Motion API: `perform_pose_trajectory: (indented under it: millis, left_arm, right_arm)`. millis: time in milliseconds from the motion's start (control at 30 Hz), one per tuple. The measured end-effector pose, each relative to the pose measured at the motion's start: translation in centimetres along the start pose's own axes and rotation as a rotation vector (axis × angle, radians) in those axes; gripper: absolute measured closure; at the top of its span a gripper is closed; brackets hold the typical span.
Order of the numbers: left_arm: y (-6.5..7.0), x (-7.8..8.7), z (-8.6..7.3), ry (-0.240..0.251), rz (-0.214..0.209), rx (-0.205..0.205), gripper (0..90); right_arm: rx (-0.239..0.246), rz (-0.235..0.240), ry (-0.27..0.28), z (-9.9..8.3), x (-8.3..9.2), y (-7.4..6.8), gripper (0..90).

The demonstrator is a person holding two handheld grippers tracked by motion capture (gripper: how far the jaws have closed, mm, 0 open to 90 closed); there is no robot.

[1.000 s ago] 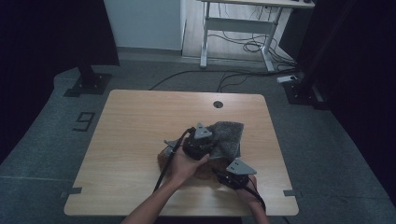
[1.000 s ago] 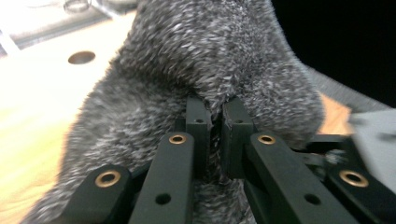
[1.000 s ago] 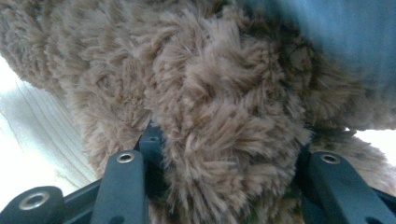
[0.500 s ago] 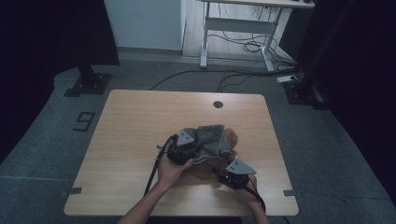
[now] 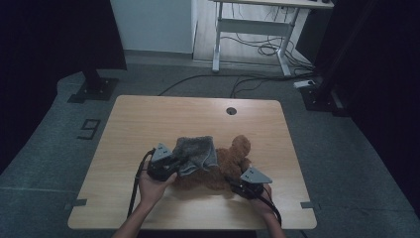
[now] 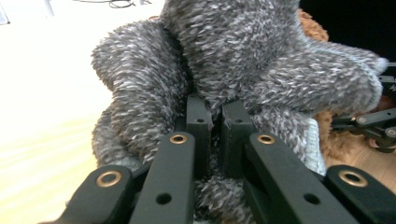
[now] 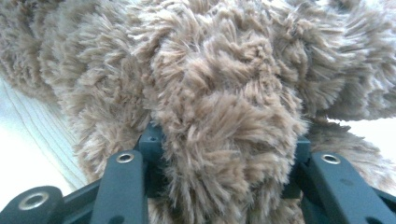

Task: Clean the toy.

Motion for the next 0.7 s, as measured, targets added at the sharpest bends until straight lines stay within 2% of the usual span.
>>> perform_pose_trajectory:
  millis: [167,300,400,467,600,700]
  left_arm:
    - [-1.6,1.3,-1.1,0.01,0.028,0.032,83.8]
    - [-3.7,1.7,-2.3,-0.03,0.077,0.074,84.0]
    - [-5.0,1.3,-3.9,-0.068,0.078,0.113,83.9]
    - [-5.5,1.1,-4.3,-0.069,0.055,0.151,83.8]
    - [-5.1,1.0,-3.1,-0.052,0.038,0.154,83.9]
    - [-4.2,0.8,-1.1,-0.034,0.035,0.121,83.8]
  right_arm:
    - [0.007,0.003,0.001,0.0,0.0,0.0,50.4]
    - [0.001,-0.005,-0.006,-0.1,-0.1,0.2,50.5]
    - [-0.012,-0.008,-0.005,-0.2,-0.2,0.3,50.5]
    - [-0.013,-0.013,-0.003,-0.2,-0.3,0.4,50.7]
    - [-0.006,-0.035,-0.008,-0.1,-0.6,0.4,51.2]
    - [0.005,-0.063,-0.008,0.0,-1.1,0.6,51.7]
Point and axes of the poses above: each handheld gripper's, and its own axes: x roughly backward along the jaws, z roughly out of its top, y roughly to its right, the point moved 4 cm from there along -x, roughly forward along the jaws, and after that the axes turned 10 degrees about x, right-handed, at the moved point
